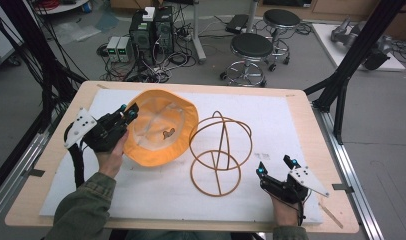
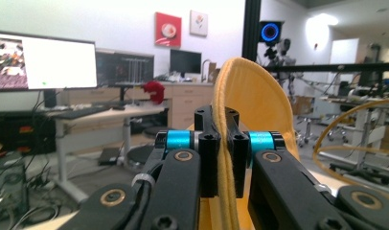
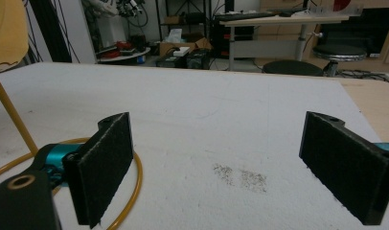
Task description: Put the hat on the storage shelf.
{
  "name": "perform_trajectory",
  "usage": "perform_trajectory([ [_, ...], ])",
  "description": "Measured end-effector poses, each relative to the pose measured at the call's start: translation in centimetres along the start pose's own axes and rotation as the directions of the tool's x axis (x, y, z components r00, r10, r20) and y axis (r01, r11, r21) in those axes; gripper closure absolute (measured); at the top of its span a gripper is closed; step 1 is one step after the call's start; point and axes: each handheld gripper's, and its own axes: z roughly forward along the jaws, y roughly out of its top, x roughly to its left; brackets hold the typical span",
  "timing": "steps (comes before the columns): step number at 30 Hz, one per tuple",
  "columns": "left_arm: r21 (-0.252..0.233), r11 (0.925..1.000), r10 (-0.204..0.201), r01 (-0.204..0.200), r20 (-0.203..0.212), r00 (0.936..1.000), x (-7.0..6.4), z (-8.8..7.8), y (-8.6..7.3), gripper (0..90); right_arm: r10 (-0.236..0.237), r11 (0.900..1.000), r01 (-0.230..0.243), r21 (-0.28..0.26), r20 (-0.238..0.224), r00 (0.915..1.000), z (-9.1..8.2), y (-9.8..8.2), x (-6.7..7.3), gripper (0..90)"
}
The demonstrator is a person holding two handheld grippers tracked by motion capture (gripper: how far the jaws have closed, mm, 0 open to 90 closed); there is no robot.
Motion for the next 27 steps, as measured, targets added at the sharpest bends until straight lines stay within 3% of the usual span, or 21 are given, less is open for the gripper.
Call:
perform_trajectory([
  [5, -0.018, 0.9998, -0.002, 0.002, 0.017, 0.9999, -0.1, 1.1, 0.6, 87.2, 0.026, 1.000, -0.026, -0.005, 0.001, 0.9997, -0.1, -0.1, -0.3, 10.3],
  [11, -0.102, 0.9946, -0.013, 0.016, 0.032, 0.9994, -0.4, 2.6, 2.5, 87.2, 0.041, 0.999, -0.041, -0.012, 0.007, 0.9991, -0.1, -0.1, -0.4, 10.3],
  [18, -0.149, 0.9886, 0.027, -0.020, 0.047, 0.9985, -1.4, 4.1, 4.5, 87.1, 0.036, 0.999, -0.036, -0.016, 0.009, 0.9993, 0.2, 0.0, -0.4, 10.3],
  [27, -0.182, 0.9791, 0.103, -0.091, 0.062, 0.9927, -3.0, 6.8, 6.5, 87.1, 0.049, 0.999, -0.049, -0.015, 0.007, 0.9988, 0.2, 0.0, -0.4, 10.3],
])
